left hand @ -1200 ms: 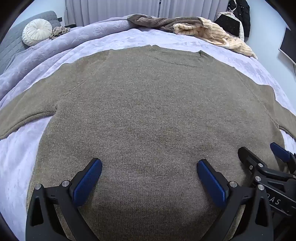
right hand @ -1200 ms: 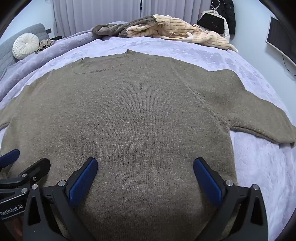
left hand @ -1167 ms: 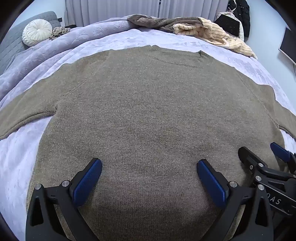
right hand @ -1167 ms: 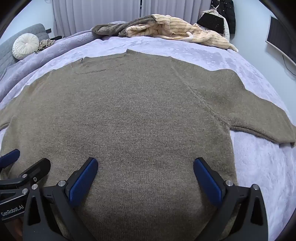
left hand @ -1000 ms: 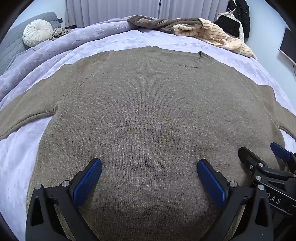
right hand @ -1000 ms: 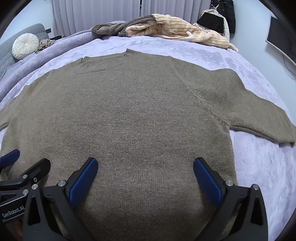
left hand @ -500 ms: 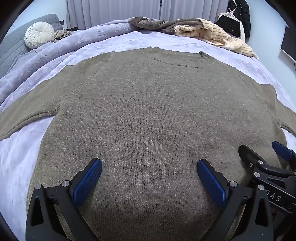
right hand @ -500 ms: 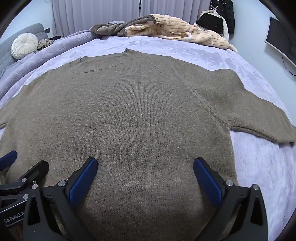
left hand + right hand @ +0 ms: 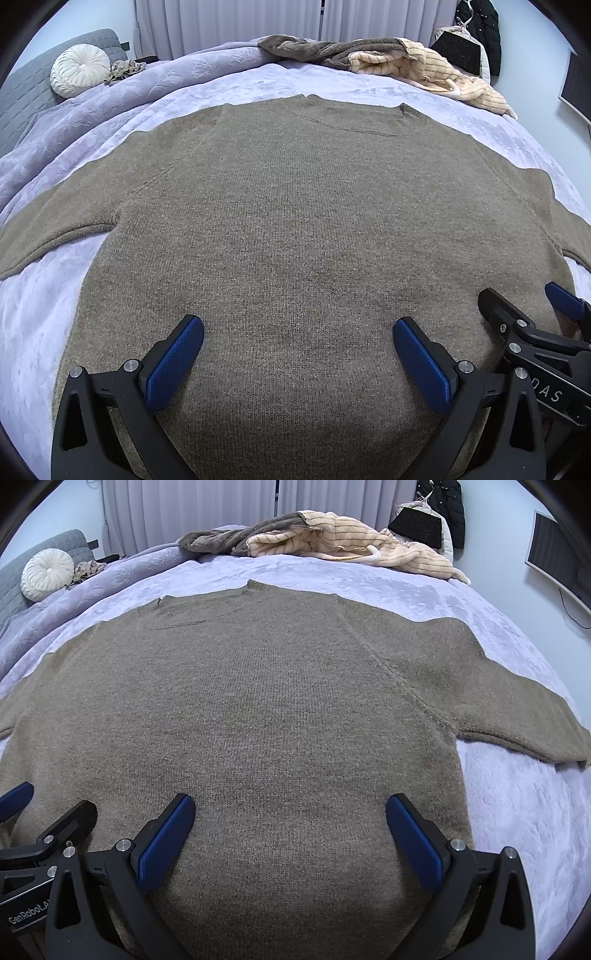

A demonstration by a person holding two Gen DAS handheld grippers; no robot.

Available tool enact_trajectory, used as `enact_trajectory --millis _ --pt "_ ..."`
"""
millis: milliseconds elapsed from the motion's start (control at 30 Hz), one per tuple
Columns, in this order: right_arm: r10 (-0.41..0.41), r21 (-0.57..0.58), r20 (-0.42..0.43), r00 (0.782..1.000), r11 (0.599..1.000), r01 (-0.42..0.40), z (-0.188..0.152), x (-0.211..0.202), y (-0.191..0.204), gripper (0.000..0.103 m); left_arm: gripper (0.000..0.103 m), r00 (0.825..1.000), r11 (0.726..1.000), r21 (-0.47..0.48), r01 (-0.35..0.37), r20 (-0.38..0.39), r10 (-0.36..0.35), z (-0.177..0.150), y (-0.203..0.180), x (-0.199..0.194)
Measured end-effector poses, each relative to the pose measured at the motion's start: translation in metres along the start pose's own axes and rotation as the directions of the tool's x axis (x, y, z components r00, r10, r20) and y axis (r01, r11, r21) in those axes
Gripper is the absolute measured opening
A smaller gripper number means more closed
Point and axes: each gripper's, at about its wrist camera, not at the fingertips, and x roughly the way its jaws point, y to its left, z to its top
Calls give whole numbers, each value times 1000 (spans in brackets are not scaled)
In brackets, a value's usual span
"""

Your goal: Fold small clothes

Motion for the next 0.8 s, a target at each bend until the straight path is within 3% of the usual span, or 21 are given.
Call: enact_trajectory --millis 667,800 --pt "9 6 -6 1000 1000 -9 1 1 -2 103 103 1000 1000 -3 -11 -4 11 1 0 1" --pt "14 1 -9 1000 1000 -14 3 1 -1 103 103 999 1000 -12 -25 -45 24 6 -2 -4"
